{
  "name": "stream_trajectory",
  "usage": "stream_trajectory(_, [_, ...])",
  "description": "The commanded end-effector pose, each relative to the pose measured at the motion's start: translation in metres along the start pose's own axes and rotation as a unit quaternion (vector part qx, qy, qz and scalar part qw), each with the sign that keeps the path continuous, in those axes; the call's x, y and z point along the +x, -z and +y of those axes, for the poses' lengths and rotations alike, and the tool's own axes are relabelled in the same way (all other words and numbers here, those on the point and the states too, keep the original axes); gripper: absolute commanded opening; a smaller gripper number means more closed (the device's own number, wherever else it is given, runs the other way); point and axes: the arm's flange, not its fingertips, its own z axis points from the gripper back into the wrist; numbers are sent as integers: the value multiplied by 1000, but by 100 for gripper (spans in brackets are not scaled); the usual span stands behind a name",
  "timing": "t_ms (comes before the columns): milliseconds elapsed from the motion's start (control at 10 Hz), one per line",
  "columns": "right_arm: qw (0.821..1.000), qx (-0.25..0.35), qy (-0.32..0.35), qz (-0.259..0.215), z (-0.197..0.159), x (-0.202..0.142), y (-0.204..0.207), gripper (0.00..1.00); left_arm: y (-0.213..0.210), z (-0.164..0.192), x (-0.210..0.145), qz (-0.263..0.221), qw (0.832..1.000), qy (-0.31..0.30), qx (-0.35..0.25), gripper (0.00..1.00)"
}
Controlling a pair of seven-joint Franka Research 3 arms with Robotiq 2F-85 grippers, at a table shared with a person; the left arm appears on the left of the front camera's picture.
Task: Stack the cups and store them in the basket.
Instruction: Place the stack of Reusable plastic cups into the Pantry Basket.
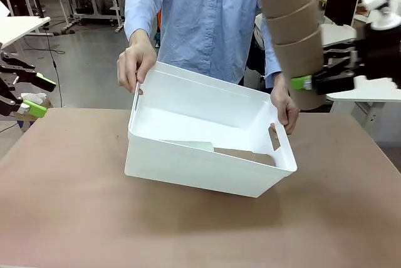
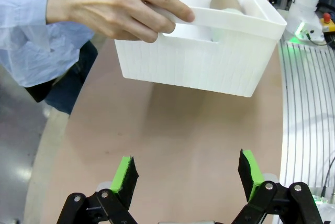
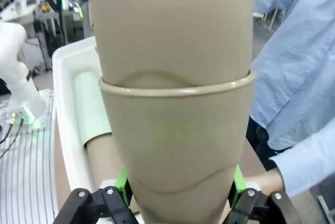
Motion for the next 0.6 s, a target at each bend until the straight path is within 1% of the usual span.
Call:
stream_trajectory(0, [998, 2, 8, 57, -7, 19, 33, 85, 0, -1, 2, -3, 1000, -4, 3, 100])
stream_trajectory(200, [995, -3, -11, 103, -1, 32, 71, 85, 0, -1, 2, -3, 1000, -4, 3, 100])
stream_trajectory(500, [986, -23, -35, 160, 9, 33, 111, 85, 0, -1, 2, -3, 1000, -4, 3, 100])
